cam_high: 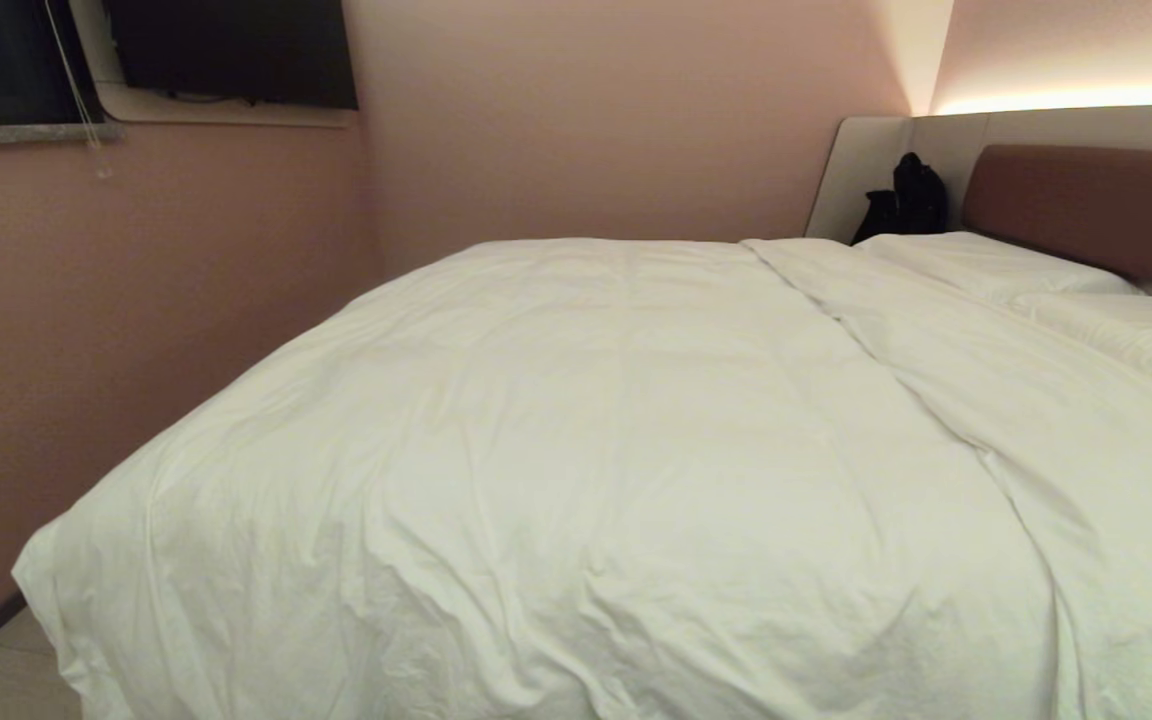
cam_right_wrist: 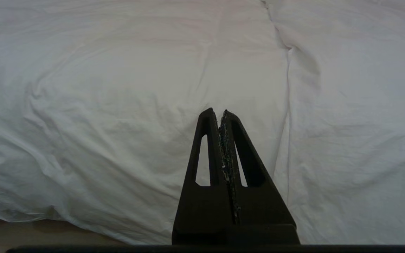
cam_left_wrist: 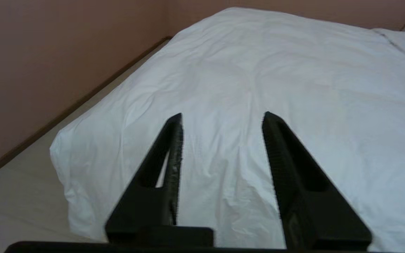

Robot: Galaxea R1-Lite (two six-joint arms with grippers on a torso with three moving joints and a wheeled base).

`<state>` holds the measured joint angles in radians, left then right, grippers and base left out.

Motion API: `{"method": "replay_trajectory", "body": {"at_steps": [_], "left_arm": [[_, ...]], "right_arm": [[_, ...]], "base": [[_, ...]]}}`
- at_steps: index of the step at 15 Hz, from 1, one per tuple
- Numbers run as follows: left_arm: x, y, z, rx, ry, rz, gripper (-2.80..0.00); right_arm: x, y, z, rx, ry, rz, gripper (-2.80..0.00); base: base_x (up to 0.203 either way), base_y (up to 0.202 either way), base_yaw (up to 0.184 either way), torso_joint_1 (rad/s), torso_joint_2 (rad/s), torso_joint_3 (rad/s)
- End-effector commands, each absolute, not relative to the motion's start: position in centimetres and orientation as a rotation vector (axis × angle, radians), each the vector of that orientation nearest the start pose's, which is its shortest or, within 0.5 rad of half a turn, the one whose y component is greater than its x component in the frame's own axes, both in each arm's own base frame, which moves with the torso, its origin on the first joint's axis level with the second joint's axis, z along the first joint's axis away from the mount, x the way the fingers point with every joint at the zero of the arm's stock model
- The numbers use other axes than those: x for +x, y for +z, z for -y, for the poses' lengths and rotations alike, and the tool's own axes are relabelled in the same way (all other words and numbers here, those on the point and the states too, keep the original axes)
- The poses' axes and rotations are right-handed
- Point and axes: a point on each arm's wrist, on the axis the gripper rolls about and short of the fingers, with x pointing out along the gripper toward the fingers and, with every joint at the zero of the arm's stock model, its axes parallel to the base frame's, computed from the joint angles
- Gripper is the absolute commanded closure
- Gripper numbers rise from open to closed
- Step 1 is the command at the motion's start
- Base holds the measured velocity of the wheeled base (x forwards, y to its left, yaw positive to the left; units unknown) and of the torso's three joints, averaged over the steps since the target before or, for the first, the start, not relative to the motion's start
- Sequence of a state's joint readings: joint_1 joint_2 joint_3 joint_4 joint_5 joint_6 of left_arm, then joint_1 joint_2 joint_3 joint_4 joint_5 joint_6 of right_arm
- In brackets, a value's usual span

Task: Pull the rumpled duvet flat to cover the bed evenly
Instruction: Flatten the corners of the folded blanket

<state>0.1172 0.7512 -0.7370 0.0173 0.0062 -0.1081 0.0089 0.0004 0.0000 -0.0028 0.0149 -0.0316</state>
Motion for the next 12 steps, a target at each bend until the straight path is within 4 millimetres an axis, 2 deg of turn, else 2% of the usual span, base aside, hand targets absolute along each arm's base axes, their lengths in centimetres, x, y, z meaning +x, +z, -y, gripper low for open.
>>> {"method": "replay_trajectory", "body": {"at_steps": [1,9,12], "left_arm": [[3.6,27.2,-0.4,-0.106,0.124,0.019,0.00],[-2.0,24.7,0.2,-0.023,0.125,0.123,0.00],[-3.6,23.3,0.1,-0.019,0.060,0.138,0.00]], "right_arm": [[-2.3,7.6,0.0,-0.032,0.026,0.002,0.00],[-2.3,7.6,0.0,-0.032,0.025,0.002,0.00],[-2.3,7.6,0.0,-0.032,0.025,0.002,0.00]], "base": [[0.000,0.000,0.000,0.000,0.00,0.000],[0.000,0.000,0.000,0.000,0.00,0.000],[0.000,0.000,0.000,0.000,0.00,0.000]]}}
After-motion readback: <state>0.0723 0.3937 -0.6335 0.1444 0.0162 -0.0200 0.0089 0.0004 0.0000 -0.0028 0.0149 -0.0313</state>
